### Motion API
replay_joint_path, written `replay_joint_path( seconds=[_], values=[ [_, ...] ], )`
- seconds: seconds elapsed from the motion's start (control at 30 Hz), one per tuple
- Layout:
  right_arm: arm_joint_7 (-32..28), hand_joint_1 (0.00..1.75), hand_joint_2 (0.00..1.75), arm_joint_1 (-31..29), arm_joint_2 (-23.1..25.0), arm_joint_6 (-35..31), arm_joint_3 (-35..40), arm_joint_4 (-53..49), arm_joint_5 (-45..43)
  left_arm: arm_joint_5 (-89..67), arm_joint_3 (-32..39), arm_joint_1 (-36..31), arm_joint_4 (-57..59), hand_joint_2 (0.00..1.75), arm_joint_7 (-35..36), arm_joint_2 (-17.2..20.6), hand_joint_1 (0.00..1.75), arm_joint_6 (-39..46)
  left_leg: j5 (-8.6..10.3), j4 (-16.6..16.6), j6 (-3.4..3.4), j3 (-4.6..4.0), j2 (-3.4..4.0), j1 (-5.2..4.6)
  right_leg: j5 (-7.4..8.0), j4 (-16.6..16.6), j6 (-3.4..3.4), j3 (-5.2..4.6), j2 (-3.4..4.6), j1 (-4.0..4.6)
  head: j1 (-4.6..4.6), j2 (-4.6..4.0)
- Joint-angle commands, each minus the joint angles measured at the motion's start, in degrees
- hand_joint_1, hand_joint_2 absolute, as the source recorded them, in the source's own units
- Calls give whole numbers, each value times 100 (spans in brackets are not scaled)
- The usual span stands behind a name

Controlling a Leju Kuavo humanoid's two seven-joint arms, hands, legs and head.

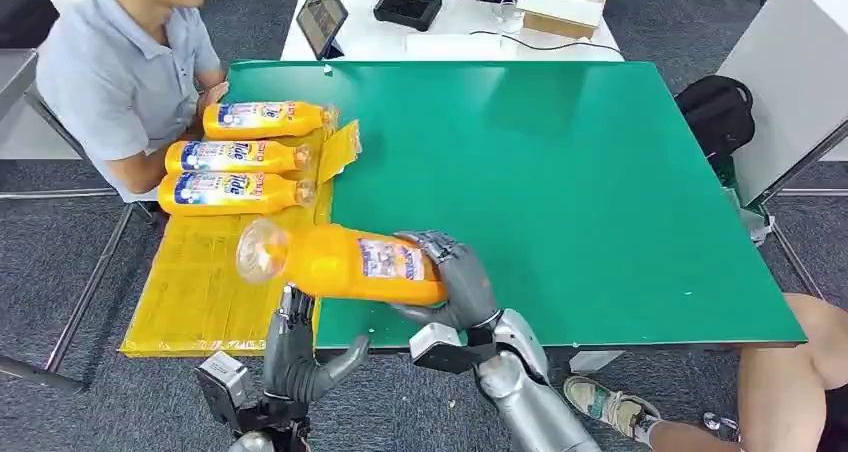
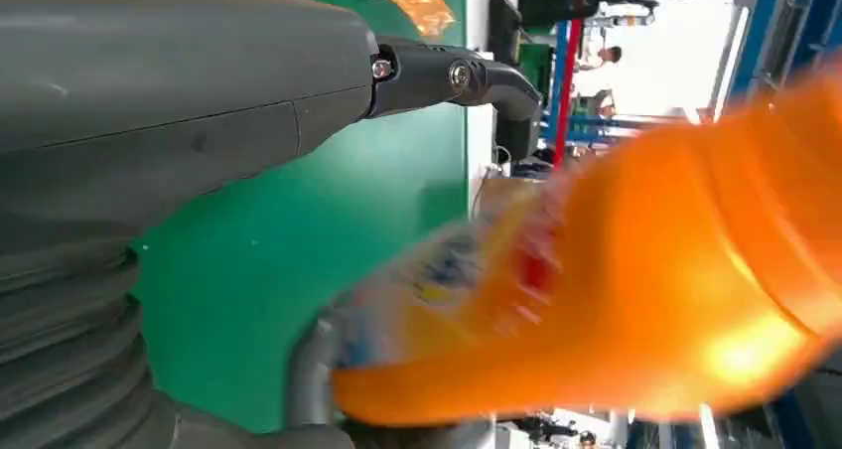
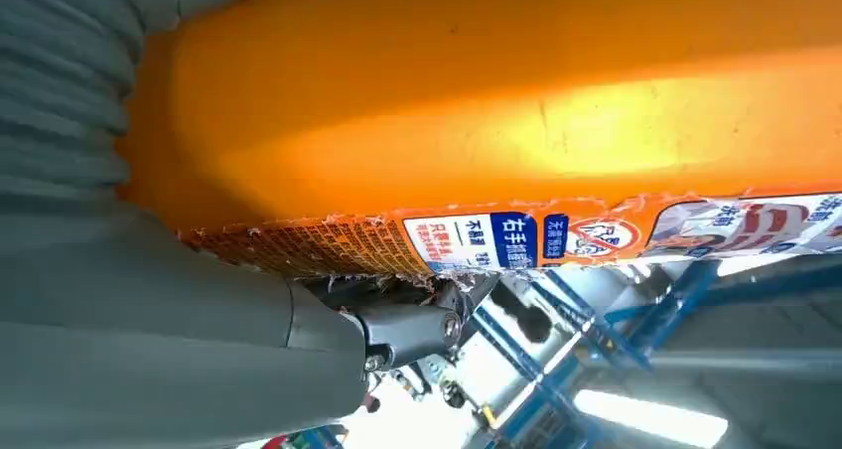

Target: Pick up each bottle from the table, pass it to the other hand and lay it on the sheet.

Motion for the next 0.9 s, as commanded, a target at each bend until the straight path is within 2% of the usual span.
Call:
replay_joint_path(
  seconds=[0.03,0.1,0.27,0.4,0.77,0.8,0.83,0.87,0.9],
  values=[
    [-135,173,175,-447,240,-67,472,1222,47,203,-99,-242,-171,175,236,166,0,-252,-14,-1,2,33,23,11,-6,-6,-26,28,13,16,0,0],
    [-219,175,175,-442,323,-128,602,1382,48,430,-98,-282,-36,175,507,154,0,-451,-8,-4,2,22,12,5,-4,-5,-17,18,5,8,0,0],
    [-343,175,175,-498,465,-250,931,1636,212,498,-77,-370,169,175,553,91,0,-441,-6,-5,3,18,13,3,-2,-6,-14,15,7,5,0,0],
    [-343,175,175,-592,587,-180,1311,1810,3,752,-151,-420,205,175,645,125,0,-671,-9,-7,2,31,14,6,-5,-8,-23,27,5,10,0,0],
    [-343,175,175,-625,636,-148,1537,2026,-174,775,-130,-408,246,175,661,163,0,-637,-2,-6,2,13,2,1,-3,-5,-12,11,-4,3,2,0],
    [-343,173,175,-627,644,-52,1602,2073,-298,767,-125,-411,259,175,640,164,3,-611,-9,-7,3,31,8,6,-7,-10,-21,28,0,9,2,0],
    [-343,175,175,-619,664,-42,1638,2112,-326,767,-125,-410,265,175,640,171,38,-611,-6,-7,2,23,5,4,-5,-8,-17,21,-2,7,2,0],
    [-343,175,175,-619,676,-102,1731,2210,-365,767,-119,-412,251,175,632,173,150,-600,-6,-9,2,26,7,3,-5,-9,-19,23,-1,6,2,0],
    [-343,173,175,-609,680,-77,1754,2261,-406,802,-92,-407,232,175,624,155,175,-588,-4,-8,1,21,4,4,-4,-8,-16,18,-2,6,0,0]
  ],
)
